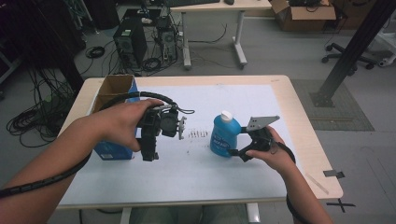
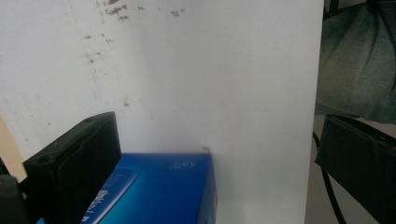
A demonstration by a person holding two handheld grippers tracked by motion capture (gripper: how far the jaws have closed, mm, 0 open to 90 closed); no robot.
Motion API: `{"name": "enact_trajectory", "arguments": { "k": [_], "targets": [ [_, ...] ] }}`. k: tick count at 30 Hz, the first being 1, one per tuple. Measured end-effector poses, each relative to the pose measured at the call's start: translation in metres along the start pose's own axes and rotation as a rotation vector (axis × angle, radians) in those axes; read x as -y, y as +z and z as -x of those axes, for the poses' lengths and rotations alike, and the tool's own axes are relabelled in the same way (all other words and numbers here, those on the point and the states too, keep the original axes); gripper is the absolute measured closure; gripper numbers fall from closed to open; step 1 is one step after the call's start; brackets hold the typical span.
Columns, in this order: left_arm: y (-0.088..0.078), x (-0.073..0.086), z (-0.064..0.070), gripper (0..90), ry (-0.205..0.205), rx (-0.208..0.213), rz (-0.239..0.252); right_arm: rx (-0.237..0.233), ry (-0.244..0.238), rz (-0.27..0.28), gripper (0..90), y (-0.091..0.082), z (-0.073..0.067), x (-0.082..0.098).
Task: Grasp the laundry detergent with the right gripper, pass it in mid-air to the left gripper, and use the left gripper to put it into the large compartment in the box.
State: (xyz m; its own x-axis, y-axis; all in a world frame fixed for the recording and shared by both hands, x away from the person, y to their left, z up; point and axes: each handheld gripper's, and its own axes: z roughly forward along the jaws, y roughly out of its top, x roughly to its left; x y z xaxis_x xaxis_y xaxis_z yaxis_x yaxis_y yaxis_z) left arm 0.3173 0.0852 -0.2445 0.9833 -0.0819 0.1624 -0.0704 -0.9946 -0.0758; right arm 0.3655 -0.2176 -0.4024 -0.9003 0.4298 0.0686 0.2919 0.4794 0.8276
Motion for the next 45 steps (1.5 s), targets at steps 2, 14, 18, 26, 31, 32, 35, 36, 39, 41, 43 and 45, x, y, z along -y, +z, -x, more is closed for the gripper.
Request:
{"name": "enact_trajectory", "arguments": {
  "k": [2, 14, 18, 26, 31, 32, 35, 36, 39, 41, 43, 45],
  "targets": [
    [0.001, 0.000, 0.000, 0.2, 0.005, 0.000, -0.006, 0.000, 0.003, 0.003, 2.3, 0.001, 0.000, 0.001],
    [0.004, 0.000, 0.002, 0.2, 0.001, 0.012, -0.011, -0.018, 0.021, 0.052, 2.1, 0.011, 0.001, 0.003],
    [0.002, 0.001, 0.001, 0.2, 0.003, 0.010, -0.010, -0.020, 0.028, 0.062, 2.1, 0.015, 0.000, 0.004],
    [0.004, 0.002, 0.002, 0.2, -0.003, 0.016, -0.010, -0.017, 0.045, 0.091, 2.1, 0.021, 0.000, 0.005],
    [0.005, 0.004, 0.003, 0.2, -0.004, 0.018, -0.010, -0.013, 0.055, 0.103, 1.9, 0.023, -0.001, 0.005],
    [0.005, 0.004, 0.003, 0.2, -0.004, 0.017, -0.010, -0.008, 0.059, 0.107, 1.9, 0.024, -0.001, 0.005],
    [0.006, 0.004, 0.003, 0.2, -0.005, 0.015, -0.004, -0.006, 0.068, 0.116, 1.9, 0.025, -0.002, 0.005],
    [0.006, 0.004, 0.003, 0.2, -0.004, 0.017, -0.007, -0.006, 0.072, 0.121, 1.9, 0.025, -0.002, 0.005],
    [0.006, 0.004, 0.003, 0.2, 0.000, 0.015, -0.006, 0.001, 0.072, 0.123, 2.0, 0.026, -0.003, 0.005],
    [0.006, 0.004, 0.003, 0.2, -0.003, 0.016, -0.004, 0.007, 0.073, 0.126, 2.2, 0.027, -0.003, 0.005],
    [0.007, 0.004, 0.003, 0.2, -0.004, 0.018, -0.003, 0.013, 0.079, 0.130, 3.0, 0.027, -0.004, 0.006],
    [0.007, 0.004, 0.003, 0.2, -0.003, 0.016, -0.006, 0.020, 0.084, 0.135, 4.0, 0.027, -0.004, 0.006]
  ]
}}
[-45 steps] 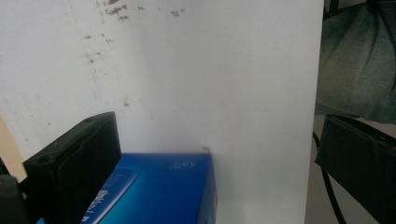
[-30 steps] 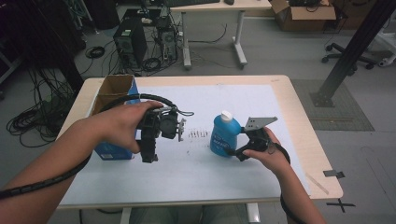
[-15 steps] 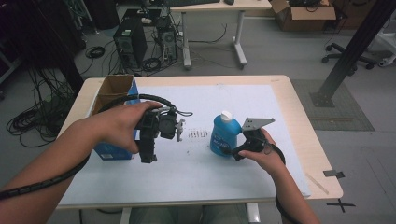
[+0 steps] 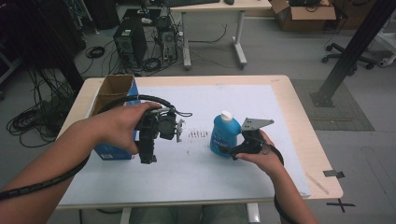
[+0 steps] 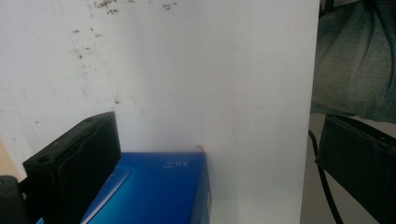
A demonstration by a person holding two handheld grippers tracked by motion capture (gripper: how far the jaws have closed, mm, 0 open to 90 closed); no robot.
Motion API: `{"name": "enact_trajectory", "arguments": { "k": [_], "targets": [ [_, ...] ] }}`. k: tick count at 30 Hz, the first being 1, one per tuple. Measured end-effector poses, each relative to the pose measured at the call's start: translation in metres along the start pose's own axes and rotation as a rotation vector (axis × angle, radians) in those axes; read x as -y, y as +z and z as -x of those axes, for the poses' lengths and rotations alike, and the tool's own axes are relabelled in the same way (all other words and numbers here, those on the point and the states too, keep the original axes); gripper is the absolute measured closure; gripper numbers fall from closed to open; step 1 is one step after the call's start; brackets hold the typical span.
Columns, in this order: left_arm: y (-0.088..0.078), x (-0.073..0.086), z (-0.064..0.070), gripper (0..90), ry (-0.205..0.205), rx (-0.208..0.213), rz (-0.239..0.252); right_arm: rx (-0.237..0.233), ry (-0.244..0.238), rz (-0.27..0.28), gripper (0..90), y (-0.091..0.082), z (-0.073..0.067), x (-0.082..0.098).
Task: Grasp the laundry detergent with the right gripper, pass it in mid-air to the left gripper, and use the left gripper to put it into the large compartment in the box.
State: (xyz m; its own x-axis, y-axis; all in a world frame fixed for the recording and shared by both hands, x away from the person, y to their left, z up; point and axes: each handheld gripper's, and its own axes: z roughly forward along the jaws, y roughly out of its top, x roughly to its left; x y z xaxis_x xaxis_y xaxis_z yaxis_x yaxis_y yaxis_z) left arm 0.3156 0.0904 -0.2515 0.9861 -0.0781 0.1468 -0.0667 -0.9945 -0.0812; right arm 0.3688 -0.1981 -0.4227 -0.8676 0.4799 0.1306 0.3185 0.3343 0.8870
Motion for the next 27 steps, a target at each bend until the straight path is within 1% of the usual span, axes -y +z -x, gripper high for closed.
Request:
{"name": "enact_trajectory", "arguments": {
  "k": [5, 11, 13, 16, 20, 22, 26, 27],
  "targets": [
    [0.0001, 0.0001, 0.0006, 0.2, -0.006, 0.003, 0.004, 0.009, 0.005, 0.017, 6.5, 0.0012, -0.0009, 0.0016],
    [0.0000, 0.0003, 0.0005, 0.2, -0.004, 0.001, 0.003, 0.021, 0.002, 0.034, 8.2, 0.0035, -0.0025, 0.0028],
    [0.0002, 0.0005, 0.0006, 0.2, -0.004, 0.000, 0.006, 0.026, 0.002, 0.038, 8.7, 0.0037, -0.0028, 0.0029],
    [0.0005, 0.0011, 0.0003, 0.2, -0.002, 0.000, 0.010, 0.044, 0.002, 0.055, 12.0, 0.0035, -0.0032, 0.0033],
    [0.0006, 0.0016, -0.0001, 0.2, -0.001, -0.001, 0.009, 0.038, -0.001, 0.072, 12.9, 0.0037, -0.0043, 0.0043],
    [0.0006, 0.0018, 0.0000, 0.2, -0.005, -0.005, 0.015, 0.042, -0.002, 0.073, 14.2, 0.0044, -0.0046, 0.0048],
    [0.0000, 0.0015, 0.0000, 0.2, -0.002, -0.002, 0.010, 0.045, -0.004, 0.073, 16.1, 0.0066, -0.0057, 0.0063],
    [0.0007, 0.0020, 0.0006, 0.2, -0.008, -0.004, 0.018, 0.046, -0.006, 0.074, 16.2, 0.0070, -0.0059, 0.0065]
  ]
}}
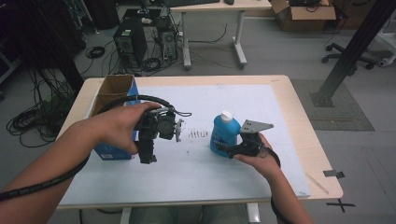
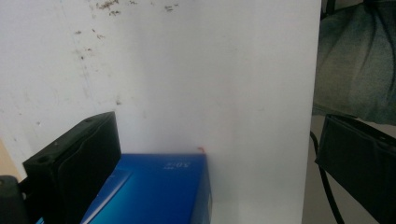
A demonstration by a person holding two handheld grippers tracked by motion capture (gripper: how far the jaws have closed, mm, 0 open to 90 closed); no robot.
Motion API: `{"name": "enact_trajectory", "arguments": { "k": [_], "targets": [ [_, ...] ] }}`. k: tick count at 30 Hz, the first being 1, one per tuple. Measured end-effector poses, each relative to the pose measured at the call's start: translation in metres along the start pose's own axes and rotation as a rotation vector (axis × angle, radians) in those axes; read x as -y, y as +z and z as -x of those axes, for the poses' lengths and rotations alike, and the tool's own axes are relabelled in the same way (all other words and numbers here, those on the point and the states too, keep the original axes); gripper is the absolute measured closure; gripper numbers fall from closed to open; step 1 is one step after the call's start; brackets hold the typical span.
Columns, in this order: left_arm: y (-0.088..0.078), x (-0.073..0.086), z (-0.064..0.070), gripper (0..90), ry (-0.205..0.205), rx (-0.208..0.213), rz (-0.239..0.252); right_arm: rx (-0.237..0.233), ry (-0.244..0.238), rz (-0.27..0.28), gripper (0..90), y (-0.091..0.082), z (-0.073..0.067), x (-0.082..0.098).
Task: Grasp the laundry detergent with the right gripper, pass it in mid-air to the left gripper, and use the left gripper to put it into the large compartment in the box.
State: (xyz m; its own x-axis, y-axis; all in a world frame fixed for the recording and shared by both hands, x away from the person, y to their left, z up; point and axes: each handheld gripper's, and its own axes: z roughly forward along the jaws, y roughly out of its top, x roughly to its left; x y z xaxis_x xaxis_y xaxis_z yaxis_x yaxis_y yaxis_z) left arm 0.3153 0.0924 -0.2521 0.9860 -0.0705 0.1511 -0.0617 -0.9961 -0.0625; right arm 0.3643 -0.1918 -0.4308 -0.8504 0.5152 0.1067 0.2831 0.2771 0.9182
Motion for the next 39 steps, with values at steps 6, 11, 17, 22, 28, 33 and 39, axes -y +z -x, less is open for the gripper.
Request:
{"name": "enact_trajectory", "arguments": {
  "k": [6, 11, 17, 22, 28, 33, 39],
  "targets": [
    [-0.0002, 0.0012, -0.0006, 0.2, -0.003, 0.002, -0.005, 0.004, -0.003, 0.011, 17.7, 0.0010, -0.0006, 0.0028],
    [0.0016, 0.0015, -0.0004, 0.2, 0.002, 0.005, -0.004, 0.005, -0.003, 0.017, 20.8, 0.0009, -0.0006, 0.0049],
    [0.0046, -0.0004, -0.0008, 0.2, 0.004, 0.007, -0.002, 0.015, -0.015, 0.012, 24.1, 0.0005, -0.0006, 0.0063],
    [0.0051, -0.0021, -0.0008, 0.2, 0.007, 0.007, 0.000, 0.015, -0.018, 0.017, 28.1, 0.0002, -0.0006, 0.0074],
    [0.0039, -0.0021, -0.0018, 0.2, 0.007, 0.002, 0.001, 0.017, -0.019, 0.020, 29.6, 0.0002, -0.0008, 0.0083],
    [0.0047, -0.0016, -0.0015, 0.2, 0.005, 0.004, 0.001, 0.019, -0.028, 0.025, 38.2, 0.0007, -0.0015, 0.0076],
    [0.0040, -0.0017, -0.0015, 0.2, 0.001, 0.004, 0.001, 0.023, -0.053, 0.020, 42.3, 0.0008, -0.0032, 0.0064]
  ]
}}
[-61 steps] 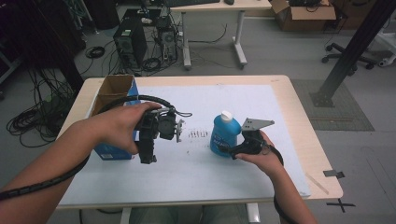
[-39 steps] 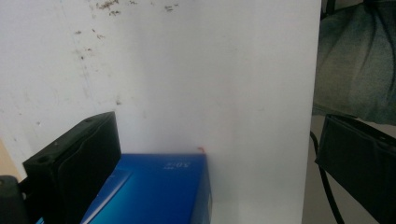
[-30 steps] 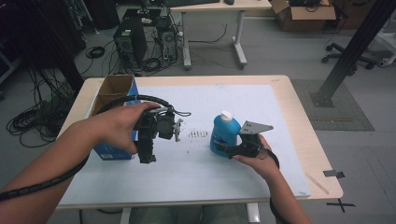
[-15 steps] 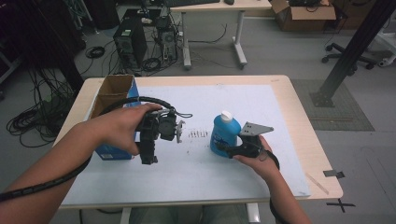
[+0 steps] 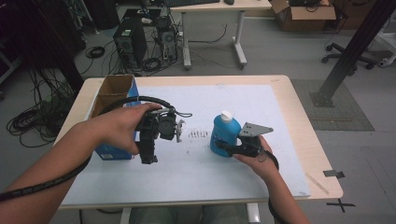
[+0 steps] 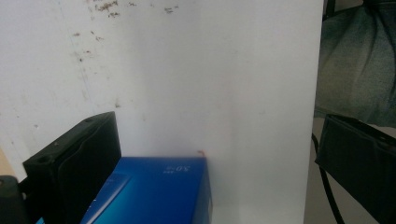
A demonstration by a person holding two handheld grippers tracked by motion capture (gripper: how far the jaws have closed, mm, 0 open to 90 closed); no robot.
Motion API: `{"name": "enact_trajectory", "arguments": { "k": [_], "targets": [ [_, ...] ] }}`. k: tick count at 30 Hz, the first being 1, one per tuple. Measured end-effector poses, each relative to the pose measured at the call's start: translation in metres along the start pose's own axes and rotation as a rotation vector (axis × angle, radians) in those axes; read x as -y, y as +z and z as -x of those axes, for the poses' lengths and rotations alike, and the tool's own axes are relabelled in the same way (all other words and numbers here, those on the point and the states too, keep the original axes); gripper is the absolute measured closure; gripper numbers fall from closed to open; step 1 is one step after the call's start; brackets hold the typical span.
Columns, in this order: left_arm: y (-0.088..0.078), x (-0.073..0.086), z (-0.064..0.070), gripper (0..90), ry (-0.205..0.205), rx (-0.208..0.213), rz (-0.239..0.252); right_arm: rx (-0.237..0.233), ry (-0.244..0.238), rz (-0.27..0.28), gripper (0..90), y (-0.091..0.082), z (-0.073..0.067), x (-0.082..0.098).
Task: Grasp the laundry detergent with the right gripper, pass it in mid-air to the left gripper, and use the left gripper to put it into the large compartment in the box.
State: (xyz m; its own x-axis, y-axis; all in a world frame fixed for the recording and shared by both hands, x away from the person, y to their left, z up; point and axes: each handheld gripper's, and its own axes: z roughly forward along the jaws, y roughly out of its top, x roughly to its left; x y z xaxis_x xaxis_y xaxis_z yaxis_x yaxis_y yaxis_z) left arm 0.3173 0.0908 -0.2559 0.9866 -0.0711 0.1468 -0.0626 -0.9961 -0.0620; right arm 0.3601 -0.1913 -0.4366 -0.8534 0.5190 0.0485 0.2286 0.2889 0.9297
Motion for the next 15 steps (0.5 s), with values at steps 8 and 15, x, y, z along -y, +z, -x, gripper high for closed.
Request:
{"name": "enact_trajectory", "arguments": {
  "k": [8, 15],
  "targets": [
    [-0.0030, -0.0015, -0.0002, 0.2, 0.006, -0.005, 0.000, 0.010, -0.022, -0.017, 44.2, -0.0001, -0.0026, -0.0030],
    [-0.0079, 0.0006, -0.0015, 0.2, 0.001, -0.017, 0.005, -0.015, -0.034, -0.016, 44.5, -0.0027, -0.0047, -0.0079]
  ]
}}
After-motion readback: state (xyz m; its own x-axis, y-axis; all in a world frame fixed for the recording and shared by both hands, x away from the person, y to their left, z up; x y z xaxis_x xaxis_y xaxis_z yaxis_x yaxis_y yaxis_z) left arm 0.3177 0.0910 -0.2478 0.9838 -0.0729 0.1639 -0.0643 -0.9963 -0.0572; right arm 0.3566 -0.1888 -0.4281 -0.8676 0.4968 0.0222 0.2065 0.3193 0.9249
